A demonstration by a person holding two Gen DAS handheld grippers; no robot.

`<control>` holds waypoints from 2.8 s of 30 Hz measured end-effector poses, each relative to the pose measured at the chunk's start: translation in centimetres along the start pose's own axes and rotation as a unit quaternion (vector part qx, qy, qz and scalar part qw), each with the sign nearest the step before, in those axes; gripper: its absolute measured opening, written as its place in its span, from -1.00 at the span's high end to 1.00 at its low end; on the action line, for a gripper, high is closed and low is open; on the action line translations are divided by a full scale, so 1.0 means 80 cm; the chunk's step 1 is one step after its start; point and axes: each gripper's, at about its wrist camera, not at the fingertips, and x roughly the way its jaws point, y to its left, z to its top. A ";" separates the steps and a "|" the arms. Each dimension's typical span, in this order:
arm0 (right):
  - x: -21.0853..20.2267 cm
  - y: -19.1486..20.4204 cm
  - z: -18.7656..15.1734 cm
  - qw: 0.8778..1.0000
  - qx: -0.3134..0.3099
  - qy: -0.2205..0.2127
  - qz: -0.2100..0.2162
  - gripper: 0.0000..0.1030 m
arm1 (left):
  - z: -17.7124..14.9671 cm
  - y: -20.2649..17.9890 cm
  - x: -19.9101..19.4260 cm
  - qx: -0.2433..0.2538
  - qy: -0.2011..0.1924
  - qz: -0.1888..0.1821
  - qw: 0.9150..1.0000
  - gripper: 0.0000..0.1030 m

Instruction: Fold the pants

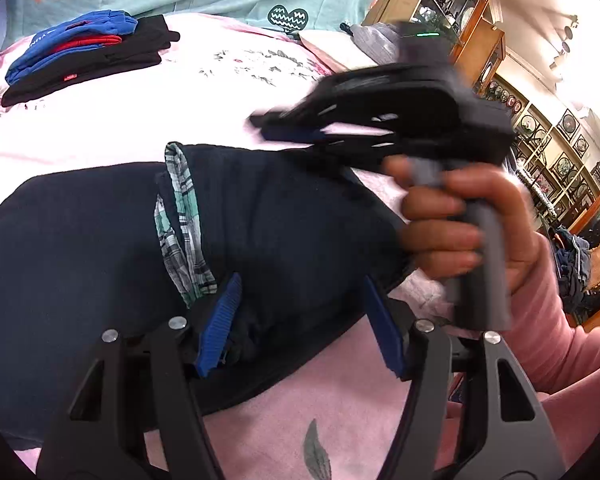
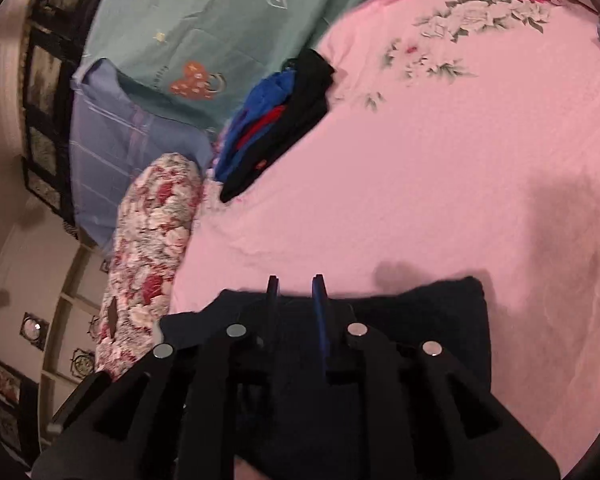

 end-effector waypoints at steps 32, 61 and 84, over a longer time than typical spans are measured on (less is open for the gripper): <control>-0.067 -0.015 -0.093 0.985 -0.102 0.021 -0.136 0.33 | 0.042 0.052 0.017 -0.048 0.049 0.110 0.992 -0.75; -0.073 0.023 -0.092 0.981 -0.150 -0.020 -0.117 0.11 | -0.025 0.133 -0.179 -0.136 -0.037 0.299 0.944 -0.74; -0.003 0.050 -0.106 0.981 -0.178 0.033 -0.065 -0.02 | -0.118 0.285 -0.265 -0.450 -0.071 0.241 0.857 -0.66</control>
